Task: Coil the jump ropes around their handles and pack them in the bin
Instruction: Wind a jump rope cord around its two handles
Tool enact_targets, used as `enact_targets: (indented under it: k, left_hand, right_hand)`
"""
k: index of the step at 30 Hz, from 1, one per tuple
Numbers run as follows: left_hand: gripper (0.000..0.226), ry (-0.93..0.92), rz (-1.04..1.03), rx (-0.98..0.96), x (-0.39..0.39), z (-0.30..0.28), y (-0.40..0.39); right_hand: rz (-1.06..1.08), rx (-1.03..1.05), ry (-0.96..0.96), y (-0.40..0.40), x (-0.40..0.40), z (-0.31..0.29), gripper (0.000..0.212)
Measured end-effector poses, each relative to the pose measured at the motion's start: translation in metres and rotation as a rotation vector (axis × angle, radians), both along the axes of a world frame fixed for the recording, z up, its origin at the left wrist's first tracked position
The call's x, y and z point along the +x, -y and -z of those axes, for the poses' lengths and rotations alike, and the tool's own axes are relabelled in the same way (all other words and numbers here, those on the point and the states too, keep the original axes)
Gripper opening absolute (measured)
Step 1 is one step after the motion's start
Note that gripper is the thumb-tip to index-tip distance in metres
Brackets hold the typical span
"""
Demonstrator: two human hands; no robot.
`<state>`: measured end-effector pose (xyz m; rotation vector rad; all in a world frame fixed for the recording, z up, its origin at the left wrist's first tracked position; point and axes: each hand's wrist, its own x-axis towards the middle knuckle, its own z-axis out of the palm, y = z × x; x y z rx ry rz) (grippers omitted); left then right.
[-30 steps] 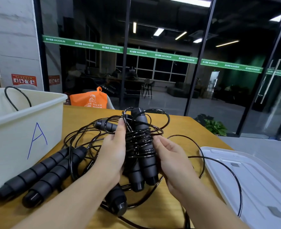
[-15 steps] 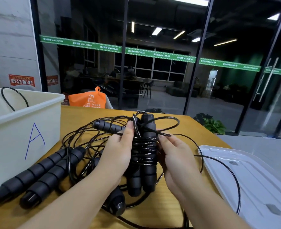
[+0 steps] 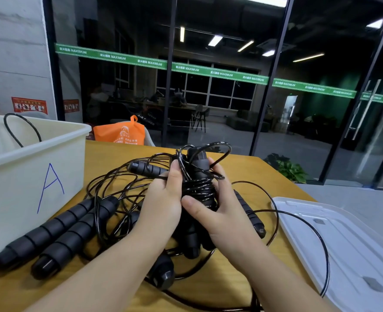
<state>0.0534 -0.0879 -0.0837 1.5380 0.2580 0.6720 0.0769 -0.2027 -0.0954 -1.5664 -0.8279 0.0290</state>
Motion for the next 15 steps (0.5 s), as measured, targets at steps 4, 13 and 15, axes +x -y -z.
enact_targets:
  k: [4,13,15]
  left_hand:
    - [0.038,0.009,0.044,0.065,-0.001,0.003,-0.001]
    - [0.039,0.269,0.223,0.072,0.001,0.003,-0.009]
    - [0.031,0.271,0.187,0.048,0.001,0.003,-0.010]
  right_hand:
    - [0.052,0.049,0.028,0.000,0.006,0.003,0.052]
    - [0.039,0.166,-0.124,0.005,0.016,0.003,0.056]
    - [0.041,0.181,-0.137,0.008,0.019,0.002,0.047]
